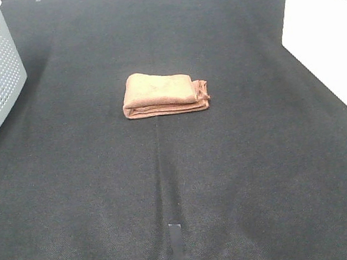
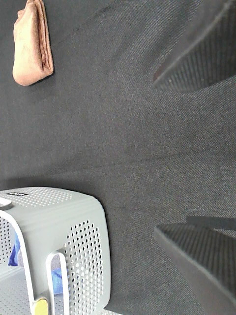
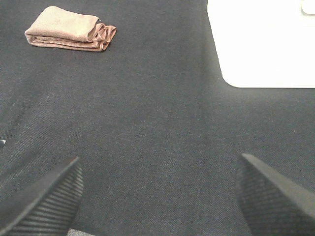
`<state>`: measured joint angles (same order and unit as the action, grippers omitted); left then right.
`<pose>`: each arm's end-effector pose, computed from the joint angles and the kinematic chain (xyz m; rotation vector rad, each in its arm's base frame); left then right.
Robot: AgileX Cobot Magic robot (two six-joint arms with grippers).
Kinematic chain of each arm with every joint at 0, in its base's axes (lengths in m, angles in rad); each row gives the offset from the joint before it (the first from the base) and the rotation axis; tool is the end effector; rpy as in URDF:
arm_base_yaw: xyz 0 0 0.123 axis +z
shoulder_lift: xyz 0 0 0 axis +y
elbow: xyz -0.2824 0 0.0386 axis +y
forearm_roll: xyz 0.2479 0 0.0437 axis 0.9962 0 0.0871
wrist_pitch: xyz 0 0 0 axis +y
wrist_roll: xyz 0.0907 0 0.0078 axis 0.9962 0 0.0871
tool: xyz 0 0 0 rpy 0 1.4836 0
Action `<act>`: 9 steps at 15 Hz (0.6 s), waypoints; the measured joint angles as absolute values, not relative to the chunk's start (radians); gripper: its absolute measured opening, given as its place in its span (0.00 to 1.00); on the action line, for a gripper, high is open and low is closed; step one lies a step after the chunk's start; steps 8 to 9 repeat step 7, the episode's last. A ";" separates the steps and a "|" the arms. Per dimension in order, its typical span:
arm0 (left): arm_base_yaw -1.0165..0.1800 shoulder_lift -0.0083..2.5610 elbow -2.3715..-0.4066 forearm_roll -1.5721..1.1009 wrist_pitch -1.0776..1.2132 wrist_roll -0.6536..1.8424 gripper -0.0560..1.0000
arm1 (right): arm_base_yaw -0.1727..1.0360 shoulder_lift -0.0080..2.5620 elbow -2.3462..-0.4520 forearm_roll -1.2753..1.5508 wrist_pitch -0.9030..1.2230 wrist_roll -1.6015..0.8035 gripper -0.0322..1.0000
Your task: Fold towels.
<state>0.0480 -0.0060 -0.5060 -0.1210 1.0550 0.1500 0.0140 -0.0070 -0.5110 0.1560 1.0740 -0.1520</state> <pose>-0.0061 -0.0099 0.2797 0.1090 2.0179 -0.0189 -0.0085 0.0123 0.2799 -0.1785 2.0234 0.0996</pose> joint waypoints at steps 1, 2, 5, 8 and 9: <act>0.048 -0.006 -0.506 -0.121 1.055 0.150 0.73 | 0.014 -0.007 -0.511 0.156 1.074 -0.152 0.80; 0.048 -0.006 -0.506 -0.121 1.055 0.150 0.73 | 0.014 -0.007 -0.511 0.156 1.074 -0.152 0.80; 0.048 -0.006 -0.506 -0.121 1.055 0.150 0.73 | 0.014 -0.007 -0.511 0.156 1.074 -0.152 0.80; 0.048 -0.006 -0.506 -0.121 1.055 0.150 0.73 | 0.014 -0.007 -0.511 0.156 1.074 -0.152 0.80; 0.048 -0.006 -0.506 -0.121 1.055 0.150 0.73 | 0.014 -0.007 -0.511 0.156 1.074 -0.152 0.80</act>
